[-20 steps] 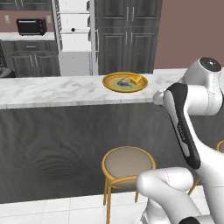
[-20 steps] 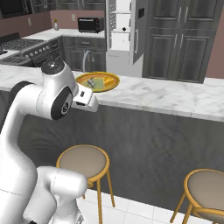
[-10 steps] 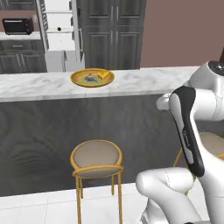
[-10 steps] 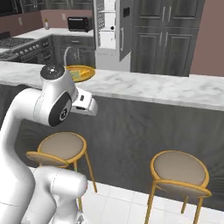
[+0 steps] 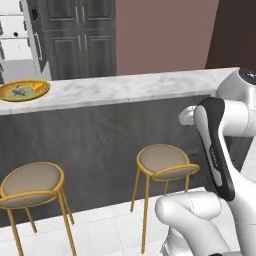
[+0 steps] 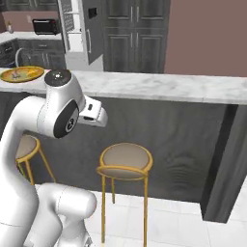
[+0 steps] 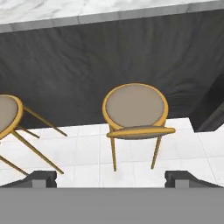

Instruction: Take the cheese, fish, and avocado from the fridge and place them on the plate on the dining counter to create an appetizer plate.

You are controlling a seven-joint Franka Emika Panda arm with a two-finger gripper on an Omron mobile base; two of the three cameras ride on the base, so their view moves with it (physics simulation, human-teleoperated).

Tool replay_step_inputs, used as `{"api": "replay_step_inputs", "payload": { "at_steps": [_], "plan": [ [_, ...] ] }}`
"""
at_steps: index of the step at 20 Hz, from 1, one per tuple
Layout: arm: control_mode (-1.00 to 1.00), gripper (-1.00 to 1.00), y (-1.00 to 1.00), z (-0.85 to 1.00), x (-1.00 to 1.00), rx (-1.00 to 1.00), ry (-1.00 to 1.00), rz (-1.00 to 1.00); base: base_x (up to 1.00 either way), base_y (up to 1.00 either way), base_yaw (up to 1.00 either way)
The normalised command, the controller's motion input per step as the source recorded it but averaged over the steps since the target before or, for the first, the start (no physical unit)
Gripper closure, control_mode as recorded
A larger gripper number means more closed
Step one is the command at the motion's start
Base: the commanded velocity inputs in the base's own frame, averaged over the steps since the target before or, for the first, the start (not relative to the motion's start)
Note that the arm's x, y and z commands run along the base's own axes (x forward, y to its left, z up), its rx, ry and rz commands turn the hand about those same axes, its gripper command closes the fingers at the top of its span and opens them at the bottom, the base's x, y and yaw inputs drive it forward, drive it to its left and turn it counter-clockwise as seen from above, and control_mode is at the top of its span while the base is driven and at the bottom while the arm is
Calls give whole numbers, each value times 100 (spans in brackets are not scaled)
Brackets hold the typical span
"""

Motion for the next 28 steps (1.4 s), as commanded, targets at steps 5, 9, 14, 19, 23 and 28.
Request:
{"api": "replay_step_inputs", "payload": {
  "at_steps": [5, 9, 14, 19, 23, 28],
  "plan": [
    [100, -100, 0, 0, 0, 0, 0, 0, 4, -100, -28],
    [100, -100, 0, 0, 0, 0, 0, 0, 21, -100, -23],
    [100, -100, 0, 0, 0, 0, 0, 0, 38, -100, -20],
    [100, -100, 0, 0, 0, 0, 0, 0, 53, -100, -20],
    [100, -100, 0, 0, 0, 0, 0, 0, 65, -100, -17],
    [100, -100, 0, 0, 0, 0, 0, 0, 86, -100, -7]
  ]
}}
